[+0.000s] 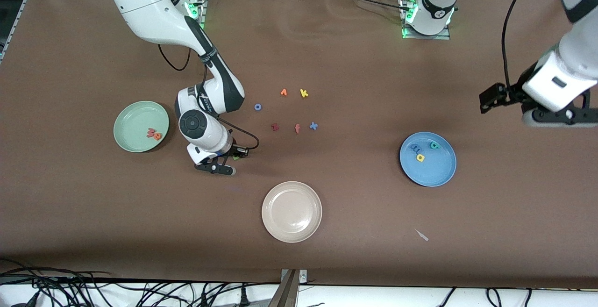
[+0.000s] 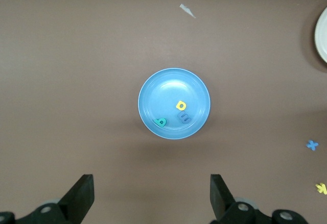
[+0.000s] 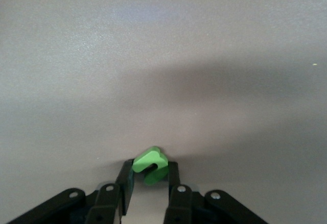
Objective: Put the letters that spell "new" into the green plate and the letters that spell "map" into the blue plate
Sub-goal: 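Carry the green letter into the green plate with the right gripper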
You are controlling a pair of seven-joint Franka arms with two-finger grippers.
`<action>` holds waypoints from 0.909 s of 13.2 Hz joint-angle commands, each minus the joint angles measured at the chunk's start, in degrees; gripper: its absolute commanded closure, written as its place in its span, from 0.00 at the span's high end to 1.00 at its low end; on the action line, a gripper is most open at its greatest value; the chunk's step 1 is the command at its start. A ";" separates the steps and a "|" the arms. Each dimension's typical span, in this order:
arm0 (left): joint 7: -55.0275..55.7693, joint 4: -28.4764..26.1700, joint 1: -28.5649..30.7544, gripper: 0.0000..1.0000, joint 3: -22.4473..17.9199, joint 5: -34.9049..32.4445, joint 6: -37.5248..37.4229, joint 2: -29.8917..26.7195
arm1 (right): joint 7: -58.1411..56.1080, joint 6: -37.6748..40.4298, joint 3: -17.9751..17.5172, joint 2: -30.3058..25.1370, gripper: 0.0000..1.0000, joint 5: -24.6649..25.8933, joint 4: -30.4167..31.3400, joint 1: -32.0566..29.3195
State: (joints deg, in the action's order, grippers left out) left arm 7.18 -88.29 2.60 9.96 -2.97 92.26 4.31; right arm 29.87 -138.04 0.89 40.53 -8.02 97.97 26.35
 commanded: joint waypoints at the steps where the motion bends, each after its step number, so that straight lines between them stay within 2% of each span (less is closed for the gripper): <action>1: -1.21 -3.82 -5.38 1.00 -6.07 1.82 0.46 -4.31 | -0.68 1.18 0.25 -0.27 0.17 -0.07 -0.76 -0.68; 2: -1.21 -3.82 -6.80 1.00 -7.66 1.82 0.11 -4.49 | -1.38 2.93 0.86 -1.14 0.16 0.37 -0.76 -0.77; 4: -1.12 -3.90 -6.47 1.00 -7.94 4.00 -1.12 -4.32 | -5.93 7.93 3.23 -3.60 0.15 0.46 -0.50 -0.77; 6: -1.03 -2.68 -6.64 1.00 -7.77 4.02 -1.38 -3.44 | -14.61 13.91 7.36 -6.50 0.14 0.03 0.20 -0.95; 12: -0.94 -1.71 -6.20 1.00 -8.03 3.85 -2.87 -2.91 | -28.61 13.50 15.18 -11.25 0.14 -0.06 7.32 -0.95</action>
State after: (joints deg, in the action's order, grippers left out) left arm 7.20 -91.09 -3.33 2.82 -0.42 91.05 1.17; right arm 5.05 -123.22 14.64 31.93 -7.87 101.17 25.07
